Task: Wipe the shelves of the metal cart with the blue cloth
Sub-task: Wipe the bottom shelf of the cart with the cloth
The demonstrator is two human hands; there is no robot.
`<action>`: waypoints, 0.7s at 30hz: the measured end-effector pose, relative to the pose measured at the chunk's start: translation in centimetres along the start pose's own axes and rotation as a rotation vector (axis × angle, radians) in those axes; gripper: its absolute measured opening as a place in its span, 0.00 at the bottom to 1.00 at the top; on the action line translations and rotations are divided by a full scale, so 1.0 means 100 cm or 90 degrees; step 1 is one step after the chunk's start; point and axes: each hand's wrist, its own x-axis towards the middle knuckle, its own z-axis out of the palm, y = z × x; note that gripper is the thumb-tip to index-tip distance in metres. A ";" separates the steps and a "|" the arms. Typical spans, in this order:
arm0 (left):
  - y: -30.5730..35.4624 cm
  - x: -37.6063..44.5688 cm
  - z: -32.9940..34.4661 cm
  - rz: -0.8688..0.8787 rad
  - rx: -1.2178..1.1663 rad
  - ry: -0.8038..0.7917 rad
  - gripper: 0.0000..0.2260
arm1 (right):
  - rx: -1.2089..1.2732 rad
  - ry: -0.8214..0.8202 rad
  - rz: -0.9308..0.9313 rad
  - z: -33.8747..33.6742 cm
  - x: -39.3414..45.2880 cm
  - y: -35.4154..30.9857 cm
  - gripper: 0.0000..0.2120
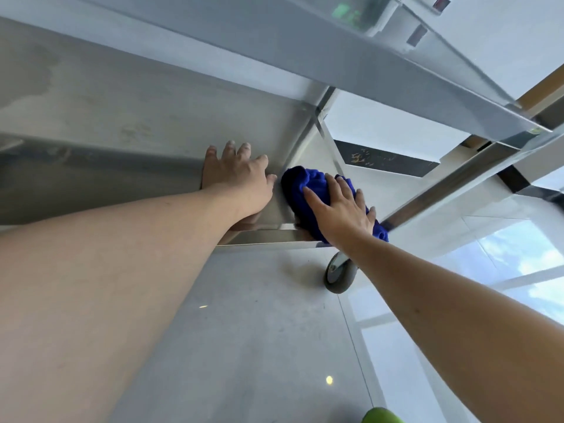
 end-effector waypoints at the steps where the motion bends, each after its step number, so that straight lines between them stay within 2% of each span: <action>1: 0.000 0.001 0.000 -0.003 -0.003 -0.001 0.20 | -0.001 0.001 0.001 0.000 0.008 -0.002 0.42; 16: -0.027 0.004 -0.006 0.080 0.009 0.027 0.27 | 0.033 0.030 -0.008 -0.007 0.133 -0.061 0.39; 21: -0.048 -0.006 -0.020 0.066 0.034 0.003 0.26 | 0.048 0.015 0.001 -0.009 0.160 -0.086 0.36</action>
